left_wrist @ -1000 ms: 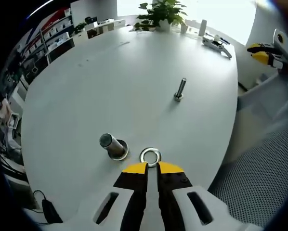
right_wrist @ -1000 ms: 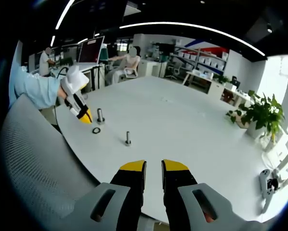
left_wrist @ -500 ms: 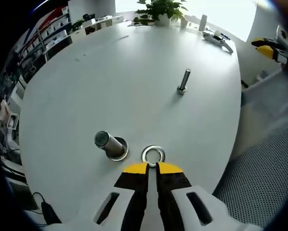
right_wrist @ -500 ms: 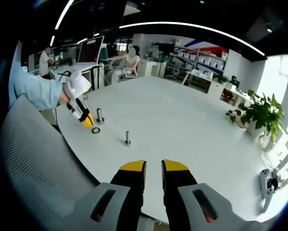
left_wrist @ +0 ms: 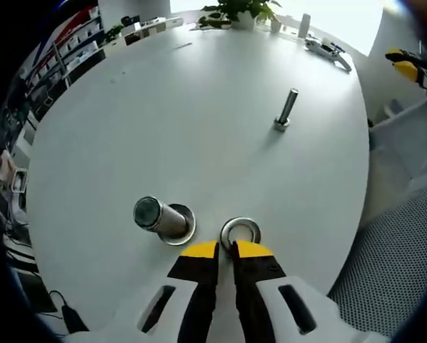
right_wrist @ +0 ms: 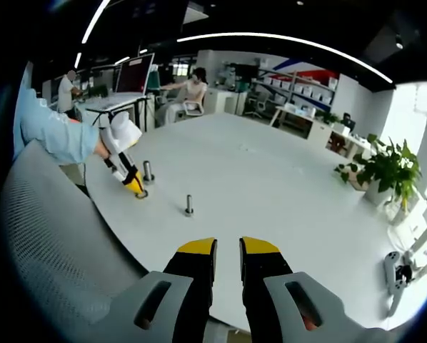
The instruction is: Place the washer onto the threaded stud by aligning its center hole with the stud, sliding it down to the base, and recovering from edge contact or off-axis alignment until the washer reaches the visible bottom stop.
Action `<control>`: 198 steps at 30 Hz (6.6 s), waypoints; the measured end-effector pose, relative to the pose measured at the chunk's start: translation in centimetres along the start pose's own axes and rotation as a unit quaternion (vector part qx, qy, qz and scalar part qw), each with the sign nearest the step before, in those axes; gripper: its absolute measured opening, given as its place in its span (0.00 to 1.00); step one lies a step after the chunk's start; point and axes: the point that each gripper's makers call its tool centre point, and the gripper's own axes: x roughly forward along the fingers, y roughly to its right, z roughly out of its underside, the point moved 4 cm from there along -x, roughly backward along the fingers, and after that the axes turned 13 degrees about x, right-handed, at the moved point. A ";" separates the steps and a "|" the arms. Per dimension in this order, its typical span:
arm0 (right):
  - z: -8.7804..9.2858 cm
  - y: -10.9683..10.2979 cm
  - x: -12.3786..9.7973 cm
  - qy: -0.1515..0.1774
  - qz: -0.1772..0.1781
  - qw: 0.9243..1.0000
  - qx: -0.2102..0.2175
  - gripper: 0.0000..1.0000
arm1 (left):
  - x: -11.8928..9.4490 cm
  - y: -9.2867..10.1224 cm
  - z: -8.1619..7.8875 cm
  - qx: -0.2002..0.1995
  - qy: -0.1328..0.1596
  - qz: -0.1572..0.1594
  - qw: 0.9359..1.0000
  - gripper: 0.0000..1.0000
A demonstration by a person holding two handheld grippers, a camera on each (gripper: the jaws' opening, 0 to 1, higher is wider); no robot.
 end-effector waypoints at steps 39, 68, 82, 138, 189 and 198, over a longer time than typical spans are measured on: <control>0.1 0.0 0.0 -0.004 0.002 1.000 0.000 0.15 | -3.5 -0.4 -1.8 -0.037 0.003 -0.034 0.999 0.01; -0.1 0.0 0.0 0.004 -0.001 1.000 0.005 0.15 | -6.8 -6.0 -3.5 -0.086 -0.026 -0.077 0.993 0.01; -0.1 0.1 0.0 0.002 0.001 1.000 0.007 0.15 | -5.6 -6.1 -3.0 -0.079 -0.052 -0.060 0.994 0.01; 0.0 0.0 0.0 0.001 0.001 1.000 0.005 0.15 | -5.8 -6.9 -3.1 -0.077 -0.006 -0.038 0.996 0.13; 0.6 0.7 -0.8 0.015 0.011 1.000 -0.008 0.16 | -23.7 -0.4 -5.8 -0.125 0.346 -0.231 0.901 0.38; 1.1 0.8 -1.0 0.012 0.010 1.000 -0.013 0.16 | -24.2 2.1 -4.0 -0.146 0.360 -0.285 0.876 0.46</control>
